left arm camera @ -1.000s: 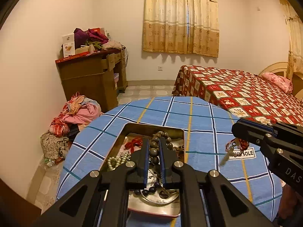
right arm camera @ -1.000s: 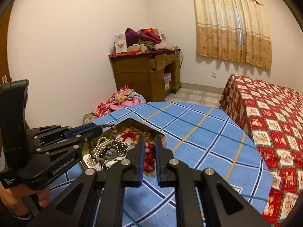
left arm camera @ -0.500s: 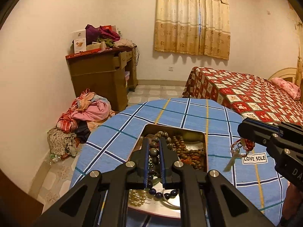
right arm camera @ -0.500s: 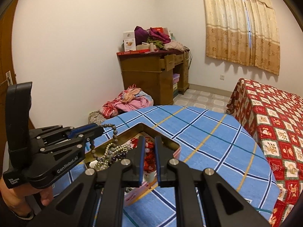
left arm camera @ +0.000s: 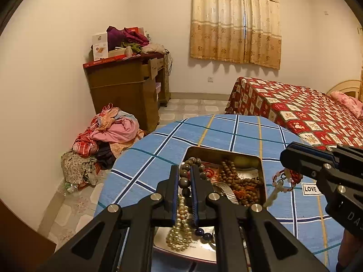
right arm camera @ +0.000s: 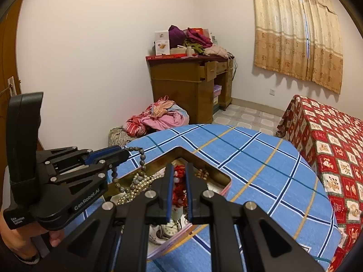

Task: Organize jewelry
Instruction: 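Carry both bead bracelets over the tin with both grippers, then lower both bracelets into the tin and open both grippers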

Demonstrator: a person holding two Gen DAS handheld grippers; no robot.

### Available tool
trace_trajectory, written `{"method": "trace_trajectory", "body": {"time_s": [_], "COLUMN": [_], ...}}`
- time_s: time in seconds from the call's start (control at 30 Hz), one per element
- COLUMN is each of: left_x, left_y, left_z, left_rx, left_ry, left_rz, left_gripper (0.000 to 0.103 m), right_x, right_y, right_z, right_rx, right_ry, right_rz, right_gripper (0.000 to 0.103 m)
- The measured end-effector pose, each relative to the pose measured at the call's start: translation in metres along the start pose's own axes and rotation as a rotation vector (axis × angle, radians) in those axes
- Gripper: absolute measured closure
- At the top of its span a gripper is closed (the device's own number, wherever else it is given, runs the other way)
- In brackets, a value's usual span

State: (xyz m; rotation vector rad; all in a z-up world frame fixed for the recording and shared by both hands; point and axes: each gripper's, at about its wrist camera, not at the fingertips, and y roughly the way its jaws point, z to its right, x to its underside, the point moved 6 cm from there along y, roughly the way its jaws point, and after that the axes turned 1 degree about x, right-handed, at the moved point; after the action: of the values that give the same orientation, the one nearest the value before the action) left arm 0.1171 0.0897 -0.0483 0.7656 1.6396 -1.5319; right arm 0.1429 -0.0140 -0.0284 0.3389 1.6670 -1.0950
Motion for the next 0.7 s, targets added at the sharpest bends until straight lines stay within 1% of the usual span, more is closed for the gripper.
{"method": "trace_trajectory", "body": {"time_s": [0.27, 0.7], "left_x": [0.0, 0.0], "left_y": [0.005, 0.015], "left_z": [-0.011, -0.011], "left_rx": [-0.012, -0.018], "left_ry": [-0.02, -0.018], "left_rz": [-0.007, -0.024], "left_gripper": [0.094, 0.094], "right_x": [0.002, 0.0], "right_y": [0.011, 0.024], "right_z": [-0.005, -0.005], "right_rx": [-0.002, 0.008], "right_ry": [-0.005, -0.009], "right_rz": [-0.016, -0.03], "right_gripper": [0.091, 0.091]}}
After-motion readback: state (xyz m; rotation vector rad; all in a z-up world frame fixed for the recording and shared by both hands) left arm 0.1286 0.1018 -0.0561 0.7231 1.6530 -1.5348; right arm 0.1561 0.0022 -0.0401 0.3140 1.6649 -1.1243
